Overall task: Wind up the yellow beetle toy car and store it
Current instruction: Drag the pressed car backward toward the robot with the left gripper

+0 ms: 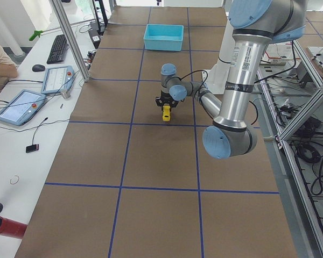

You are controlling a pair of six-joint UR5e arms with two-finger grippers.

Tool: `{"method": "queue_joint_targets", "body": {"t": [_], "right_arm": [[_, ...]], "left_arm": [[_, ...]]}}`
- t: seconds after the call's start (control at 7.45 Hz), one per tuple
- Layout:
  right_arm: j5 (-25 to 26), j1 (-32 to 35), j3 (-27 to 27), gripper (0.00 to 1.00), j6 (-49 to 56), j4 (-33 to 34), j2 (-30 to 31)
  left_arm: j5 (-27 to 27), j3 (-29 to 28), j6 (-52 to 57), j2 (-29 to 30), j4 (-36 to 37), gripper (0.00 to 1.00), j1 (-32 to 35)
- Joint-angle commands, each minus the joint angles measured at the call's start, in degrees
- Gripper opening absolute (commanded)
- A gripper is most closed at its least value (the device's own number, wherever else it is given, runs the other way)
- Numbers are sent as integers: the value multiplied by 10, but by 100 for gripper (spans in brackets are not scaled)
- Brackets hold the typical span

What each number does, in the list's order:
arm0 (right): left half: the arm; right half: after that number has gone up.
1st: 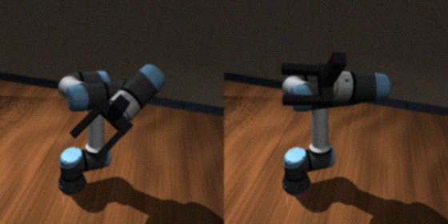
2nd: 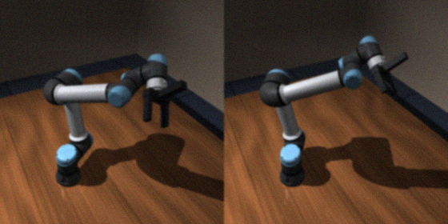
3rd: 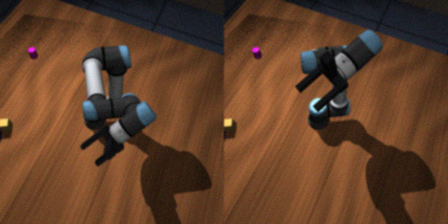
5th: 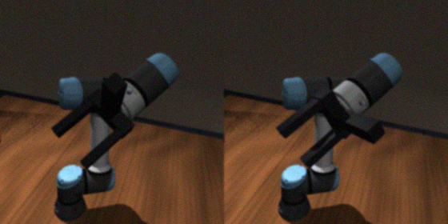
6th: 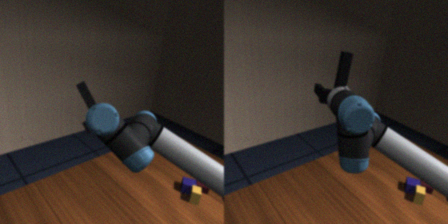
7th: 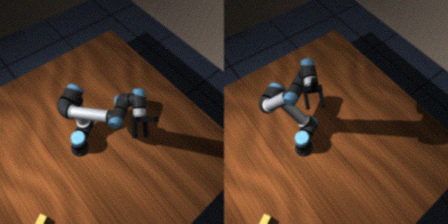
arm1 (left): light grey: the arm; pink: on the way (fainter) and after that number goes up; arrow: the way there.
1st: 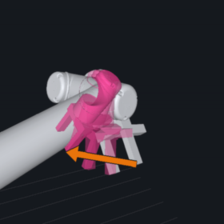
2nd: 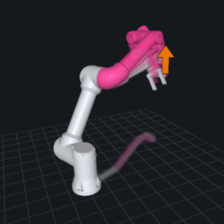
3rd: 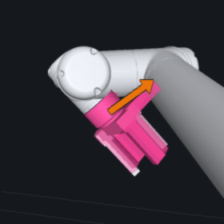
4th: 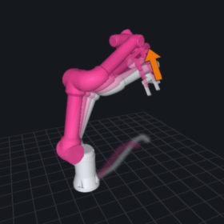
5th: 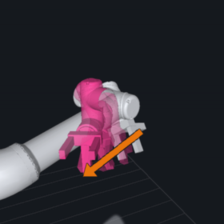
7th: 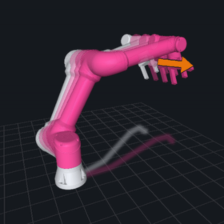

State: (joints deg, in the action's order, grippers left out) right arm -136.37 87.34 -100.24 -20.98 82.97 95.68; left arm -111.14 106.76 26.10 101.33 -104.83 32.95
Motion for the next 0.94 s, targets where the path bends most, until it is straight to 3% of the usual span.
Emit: {"method": "queue_joint_targets", "body": {"t": [0.0,0.81], "right_arm": [[-3,0,-2,100,2,0,-1],[-3,-1,0,100,2,0,-2]], "left_arm": [[-6,-12,5,-10,-32,12,0],[-9,-23,22,-10,-44,12,-1]]}}
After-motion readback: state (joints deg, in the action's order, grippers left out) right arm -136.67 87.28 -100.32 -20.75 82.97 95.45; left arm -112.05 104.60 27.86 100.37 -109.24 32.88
